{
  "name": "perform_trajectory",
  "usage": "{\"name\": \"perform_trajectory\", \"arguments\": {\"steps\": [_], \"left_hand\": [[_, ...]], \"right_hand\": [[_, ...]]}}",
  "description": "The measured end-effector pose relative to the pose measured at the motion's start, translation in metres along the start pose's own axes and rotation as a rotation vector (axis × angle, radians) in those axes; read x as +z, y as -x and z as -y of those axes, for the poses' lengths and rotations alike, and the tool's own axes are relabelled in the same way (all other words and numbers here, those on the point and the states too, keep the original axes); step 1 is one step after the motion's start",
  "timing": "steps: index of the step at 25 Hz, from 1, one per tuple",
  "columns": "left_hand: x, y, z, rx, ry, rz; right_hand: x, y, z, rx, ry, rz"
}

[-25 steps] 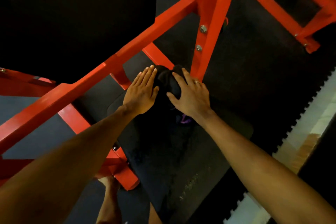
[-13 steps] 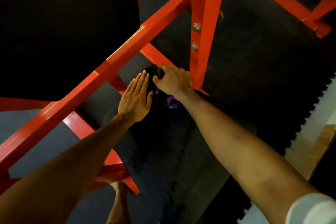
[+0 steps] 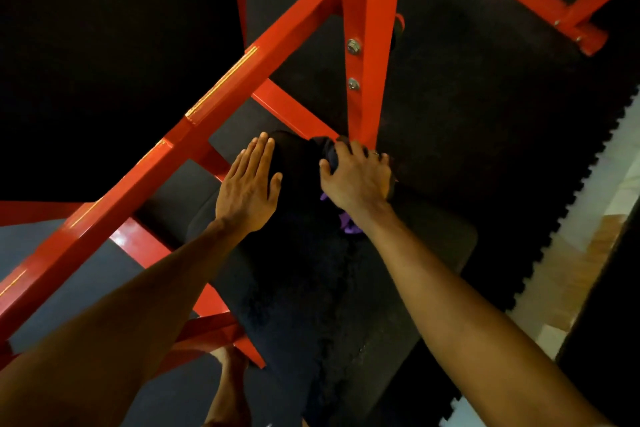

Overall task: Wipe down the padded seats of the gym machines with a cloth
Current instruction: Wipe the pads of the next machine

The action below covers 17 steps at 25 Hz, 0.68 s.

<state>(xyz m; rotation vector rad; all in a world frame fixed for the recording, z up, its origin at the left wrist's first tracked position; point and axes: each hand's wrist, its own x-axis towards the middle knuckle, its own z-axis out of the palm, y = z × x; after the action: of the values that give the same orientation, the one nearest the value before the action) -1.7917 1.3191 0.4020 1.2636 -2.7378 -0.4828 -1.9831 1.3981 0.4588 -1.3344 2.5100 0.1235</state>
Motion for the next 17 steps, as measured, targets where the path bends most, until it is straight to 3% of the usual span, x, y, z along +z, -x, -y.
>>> {"name": "perform_trajectory", "arguments": {"steps": [4,8,11,14,17], "left_hand": [[-0.002,-0.002,0.001,0.002,0.0,-0.019],[-0.003,0.002,0.0,0.031,0.01,-0.003],[-0.004,-0.001,-0.001,0.028,0.027,-0.027],[-0.002,-0.001,0.0,0.021,0.043,0.006],[-0.001,-0.002,0.001,0.025,0.054,-0.006]], "right_hand": [[0.007,0.004,0.041,0.027,-0.02,0.039],[0.026,0.069,0.027,-0.151,-0.066,-0.11],[0.035,0.105,-0.002,-0.249,0.01,-0.092],[0.037,0.094,-0.025,-0.121,0.031,-0.16],[0.031,0.066,0.004,0.082,-0.177,-0.138]]}}
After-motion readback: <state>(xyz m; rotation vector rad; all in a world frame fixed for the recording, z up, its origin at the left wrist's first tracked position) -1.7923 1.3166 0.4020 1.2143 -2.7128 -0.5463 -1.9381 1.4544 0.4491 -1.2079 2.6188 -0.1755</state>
